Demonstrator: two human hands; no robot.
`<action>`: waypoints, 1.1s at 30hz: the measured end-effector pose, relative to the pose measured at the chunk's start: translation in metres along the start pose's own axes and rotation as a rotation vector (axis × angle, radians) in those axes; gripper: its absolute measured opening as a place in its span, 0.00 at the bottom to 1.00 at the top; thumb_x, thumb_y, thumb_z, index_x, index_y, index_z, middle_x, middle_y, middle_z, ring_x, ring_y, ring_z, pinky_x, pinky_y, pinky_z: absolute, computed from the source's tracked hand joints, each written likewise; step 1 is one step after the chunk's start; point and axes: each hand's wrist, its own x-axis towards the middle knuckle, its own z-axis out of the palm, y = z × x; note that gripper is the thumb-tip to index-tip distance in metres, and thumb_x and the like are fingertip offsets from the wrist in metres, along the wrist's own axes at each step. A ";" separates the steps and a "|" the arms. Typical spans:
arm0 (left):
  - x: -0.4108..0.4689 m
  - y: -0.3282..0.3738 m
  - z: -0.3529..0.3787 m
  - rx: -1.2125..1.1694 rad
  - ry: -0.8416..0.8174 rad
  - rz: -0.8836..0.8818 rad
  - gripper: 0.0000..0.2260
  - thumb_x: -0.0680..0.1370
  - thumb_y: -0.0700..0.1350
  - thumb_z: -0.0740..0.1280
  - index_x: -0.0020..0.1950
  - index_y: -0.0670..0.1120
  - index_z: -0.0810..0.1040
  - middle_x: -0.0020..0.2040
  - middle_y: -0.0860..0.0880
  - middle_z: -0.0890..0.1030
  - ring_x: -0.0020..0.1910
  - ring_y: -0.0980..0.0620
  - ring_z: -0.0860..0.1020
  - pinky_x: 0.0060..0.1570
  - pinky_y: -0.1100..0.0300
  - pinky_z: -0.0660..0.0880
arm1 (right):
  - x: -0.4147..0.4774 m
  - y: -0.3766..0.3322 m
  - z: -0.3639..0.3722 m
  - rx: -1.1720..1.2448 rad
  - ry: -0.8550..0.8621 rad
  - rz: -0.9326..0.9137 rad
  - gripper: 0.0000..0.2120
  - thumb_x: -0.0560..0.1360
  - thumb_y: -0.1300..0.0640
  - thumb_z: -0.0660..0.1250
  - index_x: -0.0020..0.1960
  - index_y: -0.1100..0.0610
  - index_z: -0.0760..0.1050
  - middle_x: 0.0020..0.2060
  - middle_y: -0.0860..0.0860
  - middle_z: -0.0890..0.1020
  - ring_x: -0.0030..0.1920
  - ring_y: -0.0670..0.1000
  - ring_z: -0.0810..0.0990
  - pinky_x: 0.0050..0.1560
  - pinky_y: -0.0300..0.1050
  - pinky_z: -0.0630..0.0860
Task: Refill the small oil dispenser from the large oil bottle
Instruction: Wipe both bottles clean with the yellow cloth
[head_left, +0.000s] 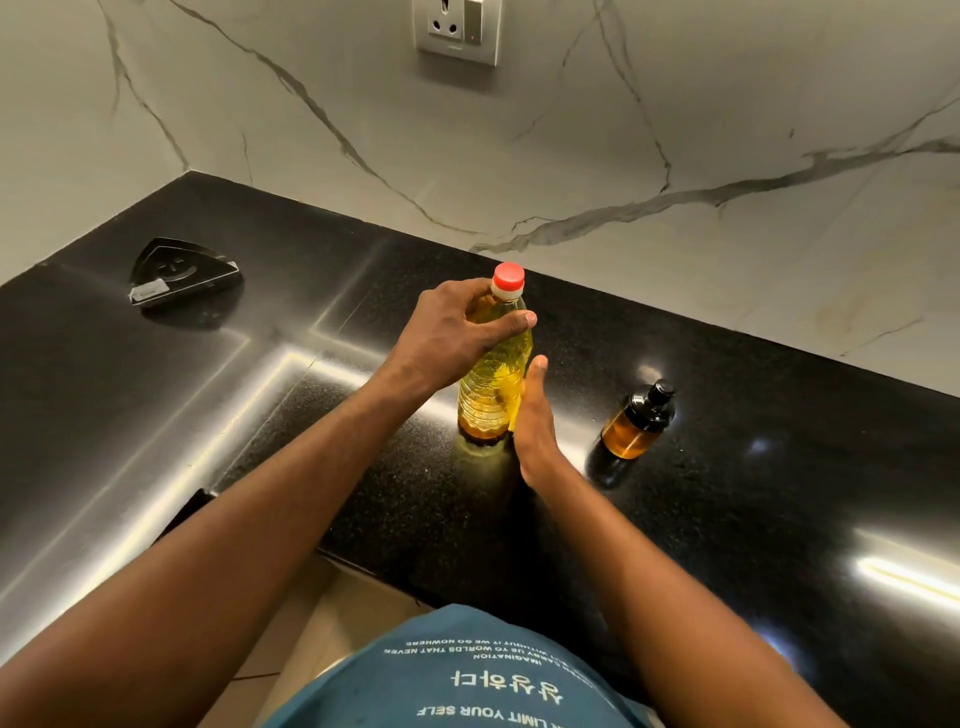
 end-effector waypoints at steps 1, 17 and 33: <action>0.000 0.000 0.000 0.001 0.002 0.001 0.17 0.76 0.57 0.75 0.59 0.49 0.84 0.52 0.52 0.86 0.54 0.58 0.84 0.57 0.55 0.82 | 0.010 -0.002 -0.002 -0.035 -0.024 -0.007 0.44 0.68 0.13 0.43 0.63 0.37 0.82 0.63 0.48 0.85 0.65 0.51 0.81 0.74 0.59 0.72; -0.005 -0.005 0.005 0.009 0.005 -0.052 0.22 0.76 0.61 0.73 0.66 0.52 0.79 0.59 0.52 0.83 0.60 0.54 0.81 0.61 0.52 0.80 | -0.024 0.008 -0.020 -0.126 0.039 -0.104 0.14 0.84 0.58 0.61 0.51 0.46 0.84 0.47 0.46 0.88 0.50 0.49 0.85 0.53 0.53 0.81; -0.017 -0.102 0.059 -0.190 -0.065 -0.253 0.47 0.57 0.60 0.87 0.71 0.57 0.69 0.63 0.52 0.81 0.63 0.51 0.81 0.62 0.45 0.80 | -0.036 0.021 -0.033 0.041 0.177 -0.116 0.11 0.84 0.56 0.66 0.55 0.45 0.87 0.46 0.54 0.89 0.44 0.51 0.84 0.45 0.54 0.80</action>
